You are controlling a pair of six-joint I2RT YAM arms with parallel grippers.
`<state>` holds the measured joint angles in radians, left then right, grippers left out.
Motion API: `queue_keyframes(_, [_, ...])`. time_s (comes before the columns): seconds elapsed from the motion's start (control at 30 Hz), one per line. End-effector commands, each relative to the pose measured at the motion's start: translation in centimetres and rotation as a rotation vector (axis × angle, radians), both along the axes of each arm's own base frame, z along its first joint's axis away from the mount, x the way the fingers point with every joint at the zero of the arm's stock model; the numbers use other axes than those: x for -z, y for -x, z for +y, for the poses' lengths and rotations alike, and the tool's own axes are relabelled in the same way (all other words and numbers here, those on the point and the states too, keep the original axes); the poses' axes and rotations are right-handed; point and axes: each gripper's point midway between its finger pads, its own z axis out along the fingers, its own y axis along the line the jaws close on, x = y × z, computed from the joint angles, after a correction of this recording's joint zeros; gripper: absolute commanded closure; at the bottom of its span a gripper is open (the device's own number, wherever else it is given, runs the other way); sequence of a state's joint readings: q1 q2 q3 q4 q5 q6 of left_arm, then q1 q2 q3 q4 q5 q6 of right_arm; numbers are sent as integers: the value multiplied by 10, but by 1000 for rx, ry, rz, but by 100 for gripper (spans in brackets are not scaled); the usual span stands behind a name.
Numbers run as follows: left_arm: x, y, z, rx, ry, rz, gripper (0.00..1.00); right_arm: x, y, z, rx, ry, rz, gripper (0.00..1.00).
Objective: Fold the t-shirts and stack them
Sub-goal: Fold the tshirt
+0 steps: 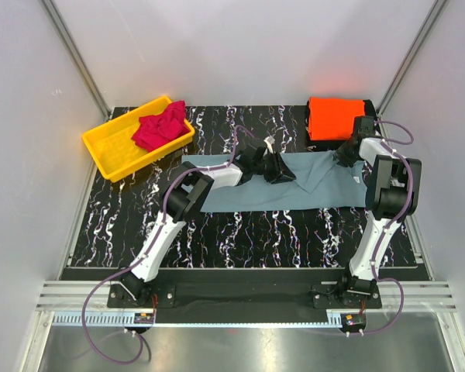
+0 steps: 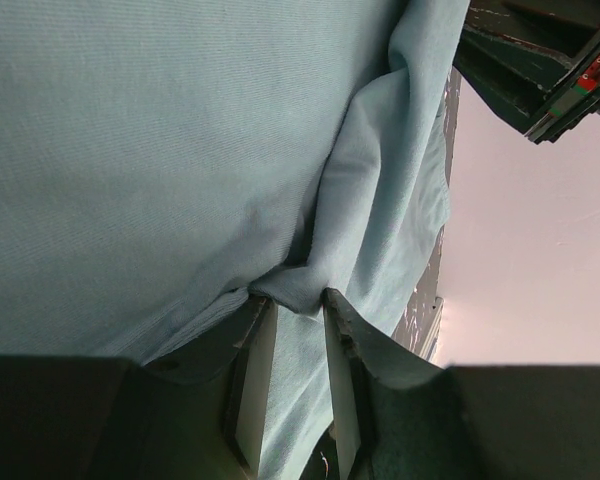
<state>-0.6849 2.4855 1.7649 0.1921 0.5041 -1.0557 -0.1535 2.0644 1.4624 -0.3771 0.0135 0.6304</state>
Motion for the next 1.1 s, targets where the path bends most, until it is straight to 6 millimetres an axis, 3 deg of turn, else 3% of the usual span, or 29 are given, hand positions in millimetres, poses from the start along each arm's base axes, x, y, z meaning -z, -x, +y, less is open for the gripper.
queue_keyframes(0.0, [26,-9,12,-47,-61,35,67,-2,-14,-3,11,-7,-34,71])
queue_keyframes(0.2, [29,-7,13,-50,-64,48,67,8,-14,-2,7,-12,-18,75])
queue_keyframes(0.3, [28,-9,14,-59,-64,47,68,8,-14,-6,18,3,-16,88])
queue_keyframes(0.5, [30,-10,15,-71,-68,61,68,-11,-17,-11,11,41,-49,99])
queue_keyframes(0.8, [30,-11,20,-81,-67,65,68,-45,-11,-12,21,57,-95,100])
queue_keyframes(1.07, [30,-12,21,-88,-67,70,68,-42,12,-20,40,107,-33,100])
